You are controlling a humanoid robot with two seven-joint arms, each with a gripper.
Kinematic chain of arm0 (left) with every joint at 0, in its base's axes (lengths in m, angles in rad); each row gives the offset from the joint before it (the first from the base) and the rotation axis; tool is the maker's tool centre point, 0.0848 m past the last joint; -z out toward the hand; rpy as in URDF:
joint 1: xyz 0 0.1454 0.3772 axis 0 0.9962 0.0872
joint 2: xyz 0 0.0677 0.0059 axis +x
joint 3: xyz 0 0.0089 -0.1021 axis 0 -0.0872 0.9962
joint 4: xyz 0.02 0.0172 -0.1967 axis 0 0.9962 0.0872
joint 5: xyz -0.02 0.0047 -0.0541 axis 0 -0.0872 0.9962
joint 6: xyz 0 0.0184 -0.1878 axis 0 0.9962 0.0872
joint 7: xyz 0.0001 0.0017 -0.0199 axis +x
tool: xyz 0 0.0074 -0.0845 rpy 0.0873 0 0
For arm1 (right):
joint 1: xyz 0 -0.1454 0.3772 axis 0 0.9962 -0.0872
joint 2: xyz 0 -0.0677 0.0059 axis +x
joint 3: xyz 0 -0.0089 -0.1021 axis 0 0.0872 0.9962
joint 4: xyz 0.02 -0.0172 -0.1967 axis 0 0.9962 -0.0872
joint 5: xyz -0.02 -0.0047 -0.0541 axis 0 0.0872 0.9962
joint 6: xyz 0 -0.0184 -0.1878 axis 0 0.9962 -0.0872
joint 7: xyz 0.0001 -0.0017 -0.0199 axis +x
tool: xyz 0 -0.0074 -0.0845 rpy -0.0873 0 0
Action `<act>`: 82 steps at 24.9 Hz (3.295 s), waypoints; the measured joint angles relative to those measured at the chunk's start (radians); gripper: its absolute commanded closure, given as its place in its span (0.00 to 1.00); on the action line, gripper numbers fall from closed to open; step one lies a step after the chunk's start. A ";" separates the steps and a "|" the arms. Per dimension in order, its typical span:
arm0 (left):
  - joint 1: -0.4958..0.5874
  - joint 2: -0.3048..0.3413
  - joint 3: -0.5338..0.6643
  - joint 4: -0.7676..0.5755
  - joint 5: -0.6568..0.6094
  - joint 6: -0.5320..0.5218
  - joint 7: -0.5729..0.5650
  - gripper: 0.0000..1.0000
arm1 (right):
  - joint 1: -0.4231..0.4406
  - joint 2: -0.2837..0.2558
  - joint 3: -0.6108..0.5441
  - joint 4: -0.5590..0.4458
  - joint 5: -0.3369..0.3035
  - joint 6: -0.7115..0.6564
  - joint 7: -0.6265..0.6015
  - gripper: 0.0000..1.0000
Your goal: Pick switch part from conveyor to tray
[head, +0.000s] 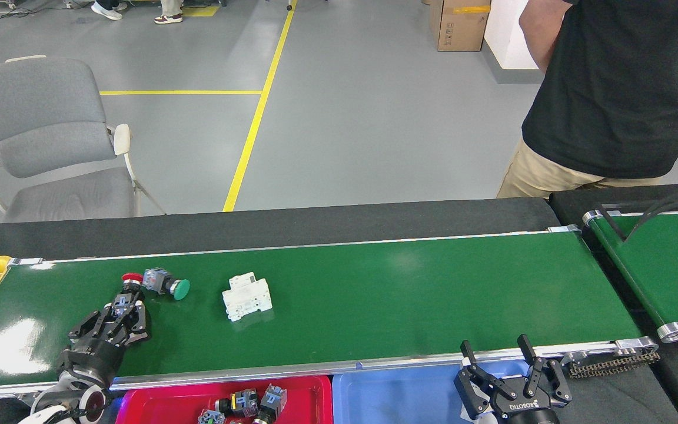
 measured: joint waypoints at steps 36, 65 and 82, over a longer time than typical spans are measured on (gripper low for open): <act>0.328 -0.075 0.120 -0.431 0.015 0.151 -0.016 0.00 | 0.002 0.000 0.000 -0.005 0.000 0.008 0.002 0.01; -0.058 0.045 0.071 0.067 0.009 0.190 -0.113 0.00 | 0.002 -0.020 0.022 -0.004 0.000 0.002 0.006 0.00; -0.229 0.060 -0.124 0.262 0.009 0.501 -0.109 0.00 | 0.003 -0.020 0.057 -0.003 0.000 -0.002 0.011 0.00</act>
